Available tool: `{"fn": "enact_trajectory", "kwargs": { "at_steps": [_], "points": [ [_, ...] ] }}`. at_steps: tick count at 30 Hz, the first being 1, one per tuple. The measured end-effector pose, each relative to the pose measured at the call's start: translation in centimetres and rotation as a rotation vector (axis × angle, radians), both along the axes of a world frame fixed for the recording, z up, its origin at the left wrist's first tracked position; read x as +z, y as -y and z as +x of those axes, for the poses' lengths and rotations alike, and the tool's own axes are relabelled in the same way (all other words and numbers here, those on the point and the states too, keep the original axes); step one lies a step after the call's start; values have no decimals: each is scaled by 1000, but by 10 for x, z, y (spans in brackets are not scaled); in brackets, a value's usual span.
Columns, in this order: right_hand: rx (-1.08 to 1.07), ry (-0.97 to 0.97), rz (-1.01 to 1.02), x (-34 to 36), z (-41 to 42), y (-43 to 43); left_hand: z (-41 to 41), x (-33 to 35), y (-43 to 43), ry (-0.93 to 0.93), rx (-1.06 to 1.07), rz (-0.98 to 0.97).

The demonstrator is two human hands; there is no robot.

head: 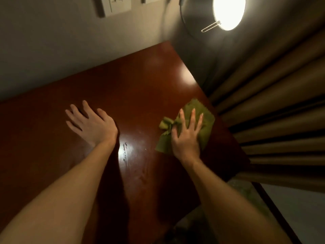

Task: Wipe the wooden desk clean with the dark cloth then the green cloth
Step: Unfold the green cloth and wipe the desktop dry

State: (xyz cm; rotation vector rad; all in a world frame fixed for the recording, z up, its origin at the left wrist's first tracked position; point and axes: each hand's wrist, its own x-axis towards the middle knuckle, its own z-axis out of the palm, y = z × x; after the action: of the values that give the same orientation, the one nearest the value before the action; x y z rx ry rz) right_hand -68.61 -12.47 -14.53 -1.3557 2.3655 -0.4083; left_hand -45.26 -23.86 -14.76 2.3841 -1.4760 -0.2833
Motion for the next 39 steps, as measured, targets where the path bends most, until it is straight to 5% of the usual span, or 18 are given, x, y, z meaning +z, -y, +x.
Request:
{"fn": "enact_trajectory", "kwargs": {
  "at_steps": [4,10,19,29,39],
  "points": [
    [-15,-60,81,6,25,-80,-14,19,-27,-162,-223,-209],
    [-74,-83,143,5,6,-52,-107,3,-75,-46,-718,29],
    [10,-96,47,-1,-91,32,-121,-14,-83,86,-664,-5],
    [-274,-179,84,-15,-83,-137,-122,-7,-86,62,-661,39],
    [-399,-266,113,-15,-130,-91,-125,-10,-85,84,-644,1]
  ]
}}
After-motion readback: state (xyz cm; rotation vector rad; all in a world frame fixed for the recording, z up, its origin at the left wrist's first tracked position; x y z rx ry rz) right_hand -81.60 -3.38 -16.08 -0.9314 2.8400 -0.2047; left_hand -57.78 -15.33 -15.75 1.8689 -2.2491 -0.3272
